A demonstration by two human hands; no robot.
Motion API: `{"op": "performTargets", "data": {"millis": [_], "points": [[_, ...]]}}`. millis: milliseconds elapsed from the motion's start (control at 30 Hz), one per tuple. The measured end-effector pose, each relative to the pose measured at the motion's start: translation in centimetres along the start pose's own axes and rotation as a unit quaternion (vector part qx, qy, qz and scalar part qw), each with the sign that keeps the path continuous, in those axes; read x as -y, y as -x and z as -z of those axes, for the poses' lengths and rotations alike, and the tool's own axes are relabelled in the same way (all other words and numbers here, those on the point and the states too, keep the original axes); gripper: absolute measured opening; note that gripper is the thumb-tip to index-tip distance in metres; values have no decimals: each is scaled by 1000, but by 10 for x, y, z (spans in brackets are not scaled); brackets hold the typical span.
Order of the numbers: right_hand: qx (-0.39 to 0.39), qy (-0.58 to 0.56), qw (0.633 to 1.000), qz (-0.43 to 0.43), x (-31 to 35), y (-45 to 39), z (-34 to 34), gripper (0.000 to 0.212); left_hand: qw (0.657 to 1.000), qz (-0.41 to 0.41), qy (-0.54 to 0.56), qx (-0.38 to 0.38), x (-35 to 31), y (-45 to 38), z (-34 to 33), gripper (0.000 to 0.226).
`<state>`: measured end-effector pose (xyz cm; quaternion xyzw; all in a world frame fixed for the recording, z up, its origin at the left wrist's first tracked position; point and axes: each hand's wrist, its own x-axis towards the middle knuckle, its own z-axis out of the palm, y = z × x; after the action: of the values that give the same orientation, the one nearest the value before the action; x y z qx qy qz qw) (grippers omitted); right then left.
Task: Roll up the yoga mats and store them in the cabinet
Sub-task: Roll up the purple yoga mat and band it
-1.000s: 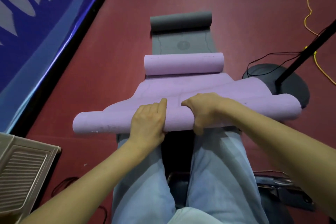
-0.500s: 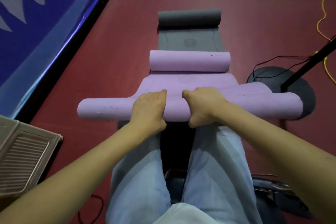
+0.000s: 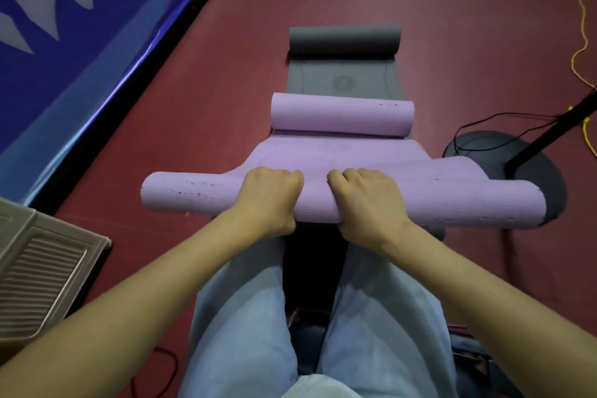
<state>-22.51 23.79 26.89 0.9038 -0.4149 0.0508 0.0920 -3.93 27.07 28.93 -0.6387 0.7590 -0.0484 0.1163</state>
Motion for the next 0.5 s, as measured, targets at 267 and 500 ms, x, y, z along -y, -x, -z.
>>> {"op": "performTargets", "data": {"millis": [267,500], "points": [[294,-130,947,-8,-29,-54,30,60,997,30,70,5,6,-9,-1,79],[126,-79,989,-17,-16,-35,12,53,996,-7,31,85,20,-31,15,49]]}}
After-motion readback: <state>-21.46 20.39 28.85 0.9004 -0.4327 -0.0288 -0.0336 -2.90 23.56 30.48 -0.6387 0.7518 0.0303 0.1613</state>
